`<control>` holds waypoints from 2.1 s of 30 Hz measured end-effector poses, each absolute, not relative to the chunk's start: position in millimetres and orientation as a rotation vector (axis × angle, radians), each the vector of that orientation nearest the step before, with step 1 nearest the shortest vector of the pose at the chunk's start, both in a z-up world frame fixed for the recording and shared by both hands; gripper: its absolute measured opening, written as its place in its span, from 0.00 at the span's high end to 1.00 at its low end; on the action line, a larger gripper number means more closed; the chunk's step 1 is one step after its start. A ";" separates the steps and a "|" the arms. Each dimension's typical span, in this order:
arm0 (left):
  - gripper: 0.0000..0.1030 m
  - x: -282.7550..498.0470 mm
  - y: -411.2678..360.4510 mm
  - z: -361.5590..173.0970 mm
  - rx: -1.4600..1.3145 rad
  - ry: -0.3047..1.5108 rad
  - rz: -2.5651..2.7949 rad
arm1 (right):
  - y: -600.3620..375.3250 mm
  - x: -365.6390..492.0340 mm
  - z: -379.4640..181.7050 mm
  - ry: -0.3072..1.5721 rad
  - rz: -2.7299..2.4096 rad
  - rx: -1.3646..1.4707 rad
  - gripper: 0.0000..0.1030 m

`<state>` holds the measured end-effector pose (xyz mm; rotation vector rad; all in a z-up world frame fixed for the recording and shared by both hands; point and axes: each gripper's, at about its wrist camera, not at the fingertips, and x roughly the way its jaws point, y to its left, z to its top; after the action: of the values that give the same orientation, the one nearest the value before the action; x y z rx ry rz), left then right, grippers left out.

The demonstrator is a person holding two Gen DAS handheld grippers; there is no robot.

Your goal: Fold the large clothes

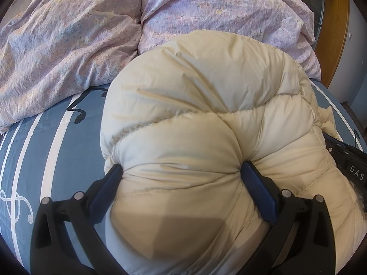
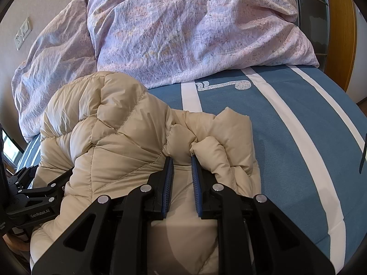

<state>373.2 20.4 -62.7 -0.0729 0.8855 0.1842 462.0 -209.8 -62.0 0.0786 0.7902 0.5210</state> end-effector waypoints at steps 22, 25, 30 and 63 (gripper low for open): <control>0.02 365.1 17.3 -60.8 -0.073 0.889 0.249 | -231.0 397.1 -5.9 0.690 0.549 0.047 0.43; 0.02 362.0 16.5 -61.0 -0.076 0.888 0.263 | -224.6 385.5 -9.4 0.705 0.578 0.024 0.52; 0.02 359.4 16.6 -61.0 -0.085 0.887 0.276 | -218.2 387.8 -31.4 0.748 0.548 -0.030 0.58; 0.02 286.6 34.9 -25.2 -0.161 0.848 0.127 | -286.1 423.0 -48.5 0.980 0.623 0.320 0.11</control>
<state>286.6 34.9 -25.2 -0.1614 0.8476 0.1266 423.0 -286.1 -48.5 0.3204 0.9804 0.6227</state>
